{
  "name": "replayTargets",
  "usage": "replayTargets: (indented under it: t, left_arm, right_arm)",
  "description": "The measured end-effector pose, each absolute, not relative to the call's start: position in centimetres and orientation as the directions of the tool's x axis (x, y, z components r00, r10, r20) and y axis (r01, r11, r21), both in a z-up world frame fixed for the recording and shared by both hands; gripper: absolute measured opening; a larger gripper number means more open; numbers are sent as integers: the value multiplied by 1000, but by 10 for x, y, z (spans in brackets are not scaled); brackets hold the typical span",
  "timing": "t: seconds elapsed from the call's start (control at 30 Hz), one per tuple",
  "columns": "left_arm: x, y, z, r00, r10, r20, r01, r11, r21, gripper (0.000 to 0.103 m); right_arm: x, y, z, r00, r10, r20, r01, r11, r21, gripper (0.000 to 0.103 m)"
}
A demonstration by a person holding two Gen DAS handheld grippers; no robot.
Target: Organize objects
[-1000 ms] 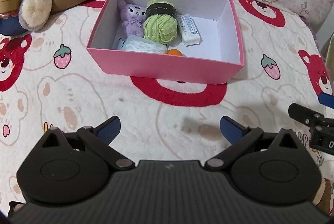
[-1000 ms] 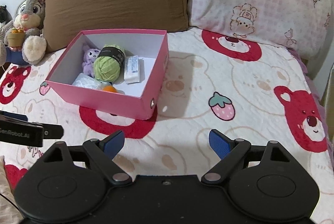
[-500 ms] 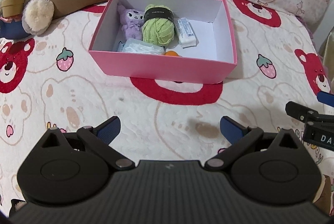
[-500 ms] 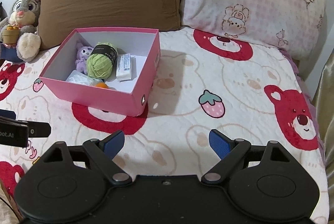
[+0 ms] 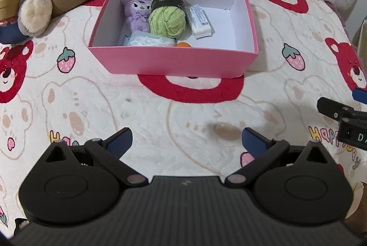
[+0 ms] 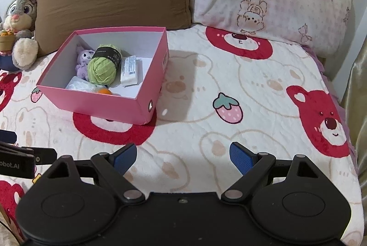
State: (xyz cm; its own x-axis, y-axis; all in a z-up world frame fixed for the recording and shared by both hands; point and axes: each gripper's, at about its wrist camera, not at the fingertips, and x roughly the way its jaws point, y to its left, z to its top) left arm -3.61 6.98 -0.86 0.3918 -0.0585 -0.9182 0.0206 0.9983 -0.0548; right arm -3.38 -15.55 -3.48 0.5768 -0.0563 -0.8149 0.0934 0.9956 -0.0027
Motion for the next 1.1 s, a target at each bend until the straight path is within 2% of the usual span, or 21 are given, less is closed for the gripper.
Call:
replayTargets:
  t: [1.1]
  left_arm:
    - [-36,75,-10,409,-72,-910,18,997,-71,103]
  right_arm:
    - [-36,-146,-43,554,-36,-831,66,998,0,91]
